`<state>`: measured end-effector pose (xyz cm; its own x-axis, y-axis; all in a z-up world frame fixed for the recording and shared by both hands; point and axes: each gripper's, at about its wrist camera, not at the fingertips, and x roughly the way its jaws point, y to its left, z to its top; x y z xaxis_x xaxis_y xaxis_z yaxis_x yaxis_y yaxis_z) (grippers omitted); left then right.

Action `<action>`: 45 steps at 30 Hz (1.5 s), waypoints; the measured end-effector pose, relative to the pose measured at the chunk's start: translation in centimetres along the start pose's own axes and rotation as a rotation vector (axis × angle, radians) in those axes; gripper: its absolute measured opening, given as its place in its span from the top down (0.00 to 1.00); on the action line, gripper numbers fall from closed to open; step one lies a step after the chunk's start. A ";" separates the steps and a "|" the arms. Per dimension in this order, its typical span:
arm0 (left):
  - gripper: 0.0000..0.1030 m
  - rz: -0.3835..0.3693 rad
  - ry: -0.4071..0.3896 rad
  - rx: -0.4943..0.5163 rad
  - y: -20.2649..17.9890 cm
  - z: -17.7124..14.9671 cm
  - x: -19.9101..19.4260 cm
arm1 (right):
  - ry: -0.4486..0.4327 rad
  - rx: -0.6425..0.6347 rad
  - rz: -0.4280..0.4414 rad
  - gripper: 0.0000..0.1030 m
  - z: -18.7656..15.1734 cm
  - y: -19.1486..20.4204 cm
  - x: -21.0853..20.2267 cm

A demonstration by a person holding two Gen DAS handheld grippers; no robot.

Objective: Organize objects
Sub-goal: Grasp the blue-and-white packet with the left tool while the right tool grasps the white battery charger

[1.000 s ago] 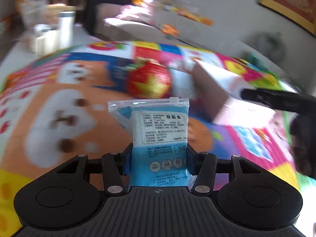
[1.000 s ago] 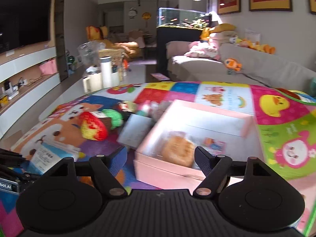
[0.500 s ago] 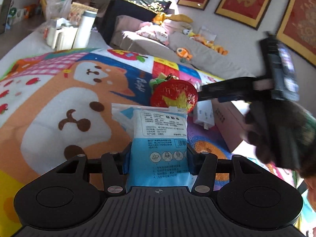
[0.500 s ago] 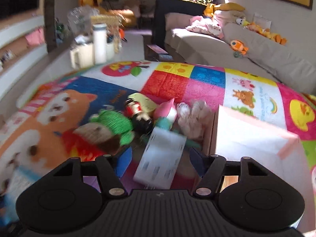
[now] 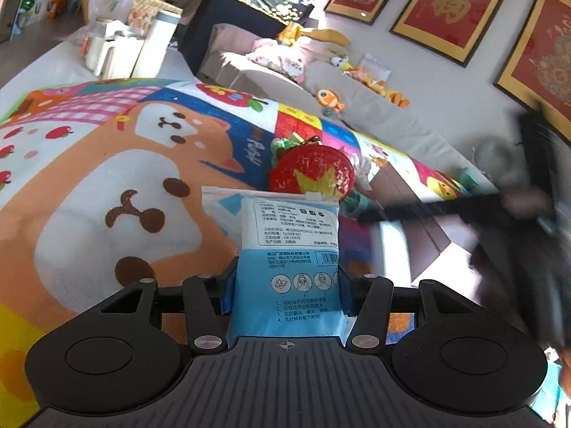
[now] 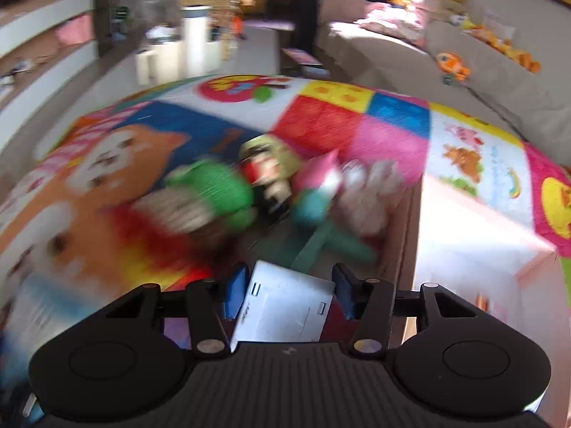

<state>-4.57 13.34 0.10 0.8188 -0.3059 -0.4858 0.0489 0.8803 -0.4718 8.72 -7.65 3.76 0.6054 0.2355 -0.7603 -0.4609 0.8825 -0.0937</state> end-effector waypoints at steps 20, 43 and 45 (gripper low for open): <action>0.44 -0.039 0.098 0.202 -6.7 -2.7 1.7 | -0.151 0.005 0.069 0.24 -16.6 -3.0 -15.2; 0.43 -0.038 0.089 0.192 -6.4 -2.8 1.6 | -0.195 -0.042 0.184 0.08 -17.6 -0.8 -13.7; 0.43 -0.039 0.089 0.188 -6.4 -2.8 1.7 | -0.179 -0.030 0.182 0.09 -17.2 -1.0 -13.0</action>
<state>-5.13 6.15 0.29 0.7609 -0.3647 -0.5367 0.1926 0.9167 -0.3500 -9.87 -18.55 2.63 0.6150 0.4598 -0.6406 -0.5899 0.8073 0.0131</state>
